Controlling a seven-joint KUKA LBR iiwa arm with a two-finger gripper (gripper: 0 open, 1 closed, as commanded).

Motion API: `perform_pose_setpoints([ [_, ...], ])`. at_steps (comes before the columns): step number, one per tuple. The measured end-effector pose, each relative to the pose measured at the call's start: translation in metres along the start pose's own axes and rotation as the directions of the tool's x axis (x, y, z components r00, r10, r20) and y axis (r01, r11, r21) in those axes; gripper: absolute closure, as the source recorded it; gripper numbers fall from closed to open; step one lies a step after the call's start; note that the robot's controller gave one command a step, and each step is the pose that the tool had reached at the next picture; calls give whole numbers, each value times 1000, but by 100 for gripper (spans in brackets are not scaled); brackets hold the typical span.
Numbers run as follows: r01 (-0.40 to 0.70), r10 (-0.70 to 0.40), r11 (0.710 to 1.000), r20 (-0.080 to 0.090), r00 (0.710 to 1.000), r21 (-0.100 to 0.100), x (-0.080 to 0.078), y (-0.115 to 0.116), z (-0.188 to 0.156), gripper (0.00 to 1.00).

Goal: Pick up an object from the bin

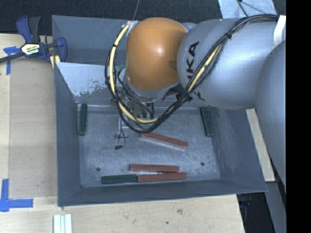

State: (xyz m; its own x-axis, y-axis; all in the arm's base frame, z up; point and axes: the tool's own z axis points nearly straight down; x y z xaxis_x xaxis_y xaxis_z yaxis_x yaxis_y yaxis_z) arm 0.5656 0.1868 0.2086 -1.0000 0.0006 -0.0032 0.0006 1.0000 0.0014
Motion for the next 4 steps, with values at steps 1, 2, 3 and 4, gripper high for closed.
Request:
perform_pose_setpoints([
  [1, 69, -69, 998, 1, 998, 0, 11, -52, 21, 0],
  [2, 211, -211, 977, 0, 977, 2, 68, -77, 38, 0],
  [3, 225, -225, 974, 1, 974, 1, 65, -141, 92, 0],
  [4, 100, -100, 995, 1, 995, 0, 59, -64, 138, 100],
])
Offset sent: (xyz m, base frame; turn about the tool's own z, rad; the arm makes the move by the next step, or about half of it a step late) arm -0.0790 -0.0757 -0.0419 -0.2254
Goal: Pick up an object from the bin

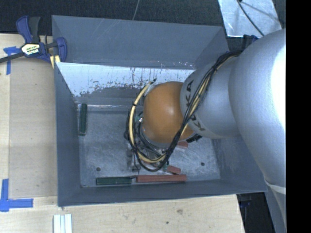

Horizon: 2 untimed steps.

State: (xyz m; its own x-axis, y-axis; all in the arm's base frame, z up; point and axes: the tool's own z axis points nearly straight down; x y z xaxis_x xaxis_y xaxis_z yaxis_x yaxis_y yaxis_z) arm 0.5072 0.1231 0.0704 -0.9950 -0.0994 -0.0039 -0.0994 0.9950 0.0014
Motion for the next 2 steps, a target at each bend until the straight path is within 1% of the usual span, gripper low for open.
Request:
perform_pose_setpoints([
  [1, 0, 0, 1000, 0, 1000, 0, 0, 0, 0, 100],
  [2, -6, 6, 1000, -2, 1000, 1, -2, -9, -19, 100],
])
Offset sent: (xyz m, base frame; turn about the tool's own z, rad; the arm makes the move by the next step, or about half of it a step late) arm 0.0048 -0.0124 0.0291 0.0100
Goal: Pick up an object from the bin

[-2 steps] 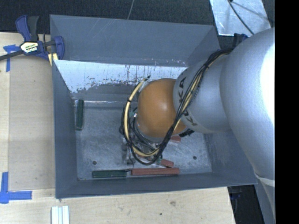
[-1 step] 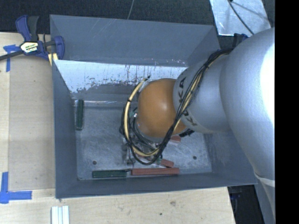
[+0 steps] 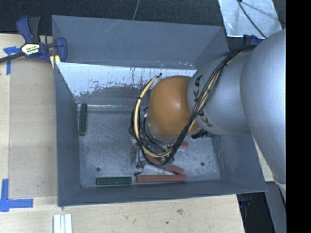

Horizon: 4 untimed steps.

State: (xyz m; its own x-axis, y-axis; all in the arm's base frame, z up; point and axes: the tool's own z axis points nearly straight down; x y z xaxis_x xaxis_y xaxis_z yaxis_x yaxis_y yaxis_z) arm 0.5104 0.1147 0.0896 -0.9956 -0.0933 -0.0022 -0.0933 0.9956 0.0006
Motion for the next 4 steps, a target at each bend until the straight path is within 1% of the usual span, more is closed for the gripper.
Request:
perform_pose_setpoints([
  [1, -11, 11, 1000, -2, 1000, 0, 1, -3, -12, 100],
  [2, -45, 45, 999, 4, 999, 0, 5, -7, -13, 100],
  [3, -171, 171, 985, 3, 985, 2, 9, -73, -39, 100],
  [4, -211, 211, 978, -1, 978, 1, -35, -70, -57, 100],
])
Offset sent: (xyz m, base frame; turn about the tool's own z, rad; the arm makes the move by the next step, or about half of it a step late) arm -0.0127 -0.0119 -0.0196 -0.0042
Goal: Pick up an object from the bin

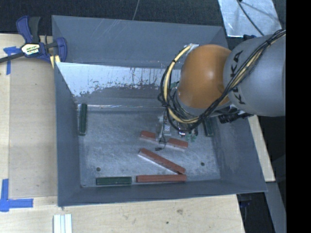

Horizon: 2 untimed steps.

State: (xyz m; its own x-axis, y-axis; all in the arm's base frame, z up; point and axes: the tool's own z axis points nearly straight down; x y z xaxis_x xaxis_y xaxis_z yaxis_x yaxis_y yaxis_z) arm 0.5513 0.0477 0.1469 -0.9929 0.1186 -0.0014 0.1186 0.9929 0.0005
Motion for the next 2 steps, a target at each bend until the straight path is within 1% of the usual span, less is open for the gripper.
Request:
perform_pose_setpoints([
  [1, 232, -232, 973, 2, 973, 0, 47, 13, 71, 0],
  [2, 231, -231, 973, 2, 973, 0, 47, 12, 70, 100],
])
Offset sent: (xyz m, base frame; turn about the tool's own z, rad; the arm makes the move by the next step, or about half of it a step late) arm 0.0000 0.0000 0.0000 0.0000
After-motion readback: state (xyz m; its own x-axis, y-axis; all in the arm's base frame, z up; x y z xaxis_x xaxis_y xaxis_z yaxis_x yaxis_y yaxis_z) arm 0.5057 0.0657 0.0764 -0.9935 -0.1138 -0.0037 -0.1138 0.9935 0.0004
